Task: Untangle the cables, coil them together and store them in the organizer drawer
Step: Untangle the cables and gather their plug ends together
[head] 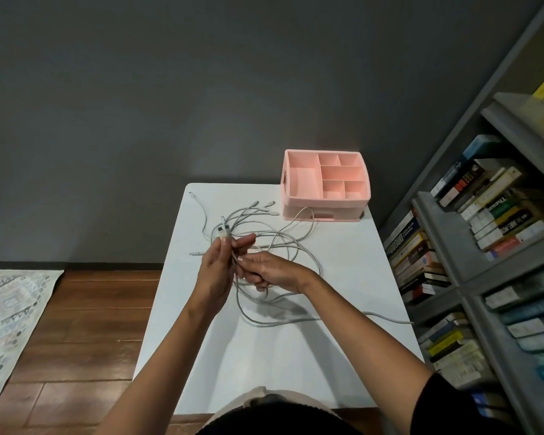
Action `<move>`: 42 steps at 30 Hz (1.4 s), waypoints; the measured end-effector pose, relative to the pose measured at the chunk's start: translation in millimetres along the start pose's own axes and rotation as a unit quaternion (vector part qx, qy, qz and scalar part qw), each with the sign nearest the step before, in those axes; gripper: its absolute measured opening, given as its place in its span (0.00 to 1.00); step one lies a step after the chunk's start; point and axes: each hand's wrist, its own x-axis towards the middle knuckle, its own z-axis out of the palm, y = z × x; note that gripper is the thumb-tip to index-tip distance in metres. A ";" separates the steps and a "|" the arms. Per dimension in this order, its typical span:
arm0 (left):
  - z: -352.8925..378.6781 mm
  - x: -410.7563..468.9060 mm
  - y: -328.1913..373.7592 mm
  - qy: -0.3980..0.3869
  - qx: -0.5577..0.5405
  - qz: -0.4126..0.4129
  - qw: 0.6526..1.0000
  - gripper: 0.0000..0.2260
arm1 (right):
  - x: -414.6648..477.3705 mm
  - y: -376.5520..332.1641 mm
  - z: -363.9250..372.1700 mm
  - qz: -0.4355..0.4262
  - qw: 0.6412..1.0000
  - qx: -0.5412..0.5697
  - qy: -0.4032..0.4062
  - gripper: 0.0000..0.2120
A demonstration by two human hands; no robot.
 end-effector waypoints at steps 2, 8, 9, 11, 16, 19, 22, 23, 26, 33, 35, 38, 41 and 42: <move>-2.4 4.7 0.8 0.015 -0.035 0.020 0.999 0.16 | 0.6 0.0 0.9 0.013 1.000 -0.022 -0.001 0.17; -4.1 15.9 -4.0 0.110 -0.121 0.017 0.986 0.13 | 12.8 -12.4 4.4 0.068 0.997 -0.016 -0.030 0.18; -5.0 17.4 -3.3 0.129 -0.124 0.016 0.984 0.13 | 13.4 -12.9 4.3 0.077 0.996 -0.001 -0.053 0.17; -13.4 22.6 0.8 0.172 -0.140 0.009 0.975 0.14 | 12.2 -9.5 0.4 0.103 0.990 0.010 -0.099 0.17; -52.7 31.3 2.6 0.276 -0.170 -0.011 0.946 0.14 | -3.1 23.0 -14.6 0.179 0.971 0.012 -0.157 0.16; -49.4 26.2 -12.8 0.300 -0.131 -0.019 0.945 0.14 | -7.8 35.8 -20.7 0.208 0.965 -0.001 -0.163 0.16; -54.4 28.5 -12.1 0.331 -0.110 -0.009 0.937 0.14 | -16.9 47.0 -34.0 0.239 0.955 -0.002 -0.175 0.16; -56.5 29.4 -11.9 0.340 -0.110 -0.011 0.934 0.14 | -20.6 50.9 -38.5 0.247 0.953 0.000 -0.175 0.16; -56.7 28.2 -14.7 0.354 -0.096 -0.019 0.930 0.14 | -28.5 62.5 -48.5 0.271 0.947 -0.021 -0.170 0.17; -71.6 25.6 -12.1 0.384 -0.065 -0.001 0.921 0.14 | -58.6 86.8 -85.3 0.331 0.931 -0.060 -0.144 0.15; -67.0 23.1 -17.3 0.377 -0.047 0.006 0.925 0.14 | -59.8 90.0 -87.4 0.335 0.928 -0.065 -0.150 0.15; -72.6 23.9 -9.2 0.383 -0.031 0.024 0.923 0.14 | -65.2 101.5 -91.2 0.357 0.917 -0.064 -0.164 0.15; -81.9 22.2 -7.3 0.387 -0.019 0.031 0.921 0.14 | -73.7 112.6 -92.2 0.379 0.911 -0.067 -0.147 0.16; -80.5 20.3 -9.5 0.379 -0.001 0.033 0.925 0.14 | -74.4 113.3 -89.0 0.383 0.907 -0.106 -0.139 0.16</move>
